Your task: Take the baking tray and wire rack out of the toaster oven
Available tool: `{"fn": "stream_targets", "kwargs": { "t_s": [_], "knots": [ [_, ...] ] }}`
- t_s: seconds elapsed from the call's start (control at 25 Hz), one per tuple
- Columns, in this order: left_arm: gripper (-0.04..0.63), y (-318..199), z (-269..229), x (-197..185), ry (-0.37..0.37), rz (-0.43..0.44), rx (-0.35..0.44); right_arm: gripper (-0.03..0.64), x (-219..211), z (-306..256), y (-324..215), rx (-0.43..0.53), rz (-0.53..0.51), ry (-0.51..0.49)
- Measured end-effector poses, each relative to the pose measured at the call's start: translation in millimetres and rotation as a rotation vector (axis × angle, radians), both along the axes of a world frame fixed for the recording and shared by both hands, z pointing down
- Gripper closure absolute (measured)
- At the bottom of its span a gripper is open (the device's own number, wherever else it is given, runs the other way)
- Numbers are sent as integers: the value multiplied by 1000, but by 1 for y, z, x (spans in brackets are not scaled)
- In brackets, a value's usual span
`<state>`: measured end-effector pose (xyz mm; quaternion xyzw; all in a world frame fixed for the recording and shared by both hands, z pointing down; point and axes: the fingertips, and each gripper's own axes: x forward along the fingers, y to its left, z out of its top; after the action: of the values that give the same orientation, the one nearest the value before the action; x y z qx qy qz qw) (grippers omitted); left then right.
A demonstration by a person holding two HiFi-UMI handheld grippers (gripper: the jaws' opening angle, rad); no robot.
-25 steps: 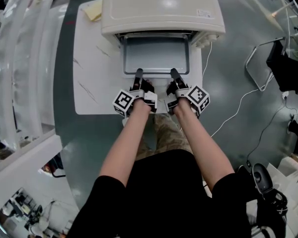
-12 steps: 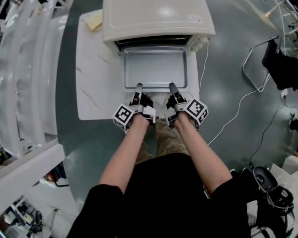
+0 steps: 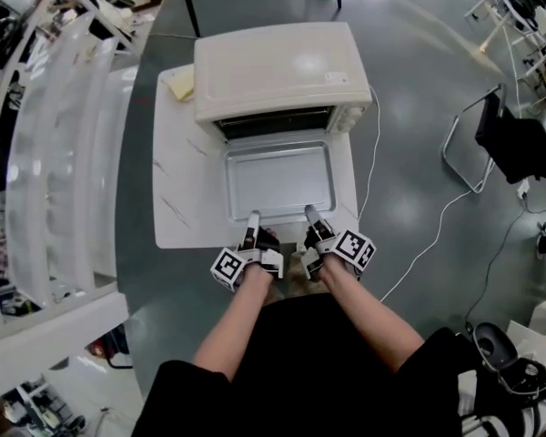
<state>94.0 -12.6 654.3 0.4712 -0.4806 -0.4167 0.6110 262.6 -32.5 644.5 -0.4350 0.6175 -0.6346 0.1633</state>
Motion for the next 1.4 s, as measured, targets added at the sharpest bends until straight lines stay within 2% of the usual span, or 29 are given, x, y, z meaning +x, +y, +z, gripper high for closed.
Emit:
{"fn": "stream_targets", "kwargs": {
  "t_s": [0.2,0.36,0.6,0.76,1.4],
  "knots": [
    [515,15,-13,-10,0,-32,6,497,-11,-13,2,8,-63,-5],
    [515,18,-19,-36,-10,-67,23,495,-38,-17,0,9,-120,-3],
    [514,21,-16,-90,5,-96,22,495,-95,-24,-7,28,-170,11],
    [514,23,-20,-126,4,-83,21,494,-131,-21,0,1,-183,12],
    [515,47,2,-278,39,-54,-25,489,-283,-2,30,-58,-184,65]
  ]
}}
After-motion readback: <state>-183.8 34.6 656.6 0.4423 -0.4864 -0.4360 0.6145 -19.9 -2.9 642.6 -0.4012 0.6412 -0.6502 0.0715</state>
